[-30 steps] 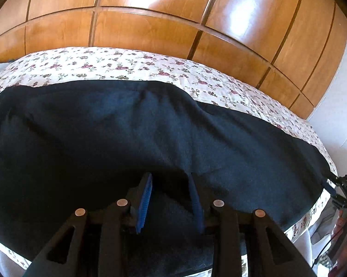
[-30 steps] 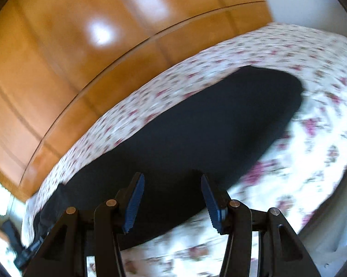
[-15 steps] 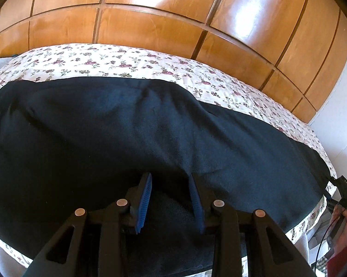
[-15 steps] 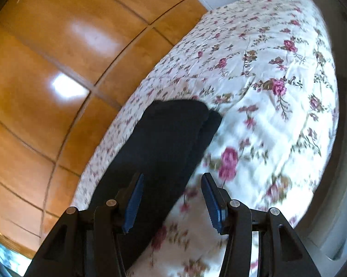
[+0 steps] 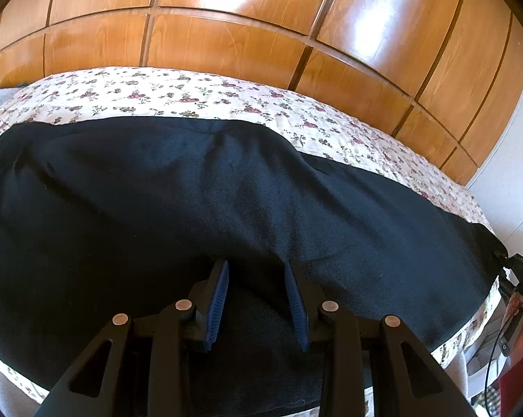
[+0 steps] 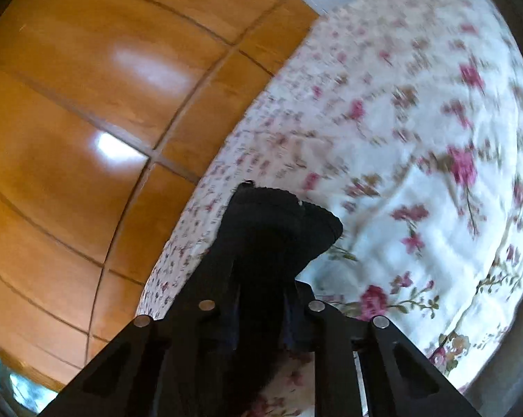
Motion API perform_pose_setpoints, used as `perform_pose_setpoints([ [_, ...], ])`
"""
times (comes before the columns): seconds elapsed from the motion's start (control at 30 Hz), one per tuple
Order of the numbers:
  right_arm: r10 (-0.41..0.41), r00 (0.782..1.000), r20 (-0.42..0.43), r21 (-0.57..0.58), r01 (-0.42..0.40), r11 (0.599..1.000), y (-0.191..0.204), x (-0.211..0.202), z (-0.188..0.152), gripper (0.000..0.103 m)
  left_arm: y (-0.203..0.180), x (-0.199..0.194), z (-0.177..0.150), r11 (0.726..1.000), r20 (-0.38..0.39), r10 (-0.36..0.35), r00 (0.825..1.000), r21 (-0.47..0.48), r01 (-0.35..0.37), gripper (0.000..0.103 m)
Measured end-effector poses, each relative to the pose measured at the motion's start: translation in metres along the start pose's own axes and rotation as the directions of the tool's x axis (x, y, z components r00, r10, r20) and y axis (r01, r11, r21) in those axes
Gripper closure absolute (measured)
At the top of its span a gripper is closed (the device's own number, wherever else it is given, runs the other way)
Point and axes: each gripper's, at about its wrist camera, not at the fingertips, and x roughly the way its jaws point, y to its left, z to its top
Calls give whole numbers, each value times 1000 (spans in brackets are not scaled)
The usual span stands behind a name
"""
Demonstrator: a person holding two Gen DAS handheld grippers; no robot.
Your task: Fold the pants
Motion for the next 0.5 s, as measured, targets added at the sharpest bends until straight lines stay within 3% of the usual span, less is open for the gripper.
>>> perform_pose_setpoints([
  [0.13, -36, 999, 24, -58, 37, 998, 40, -17, -2, 85, 1, 0, 1, 1000, 0, -12, 1000, -6, 12, 69],
  [0.2, -24, 999, 41, -87, 27, 996, 63, -27, -5, 85, 2, 0, 3, 999, -9, -38, 999, -9, 38, 60],
  [0.3, -1, 997, 75, -177, 14, 984, 106, -42, -14, 85, -1, -2, 7, 999, -22, -51, 998, -1, 51, 57],
  [0.5, 94, 991, 94, -392, -50, 919, 195, -63, -45, 85, -2, -12, 9, 999, -11, -42, 999, -7, 42, 56],
])
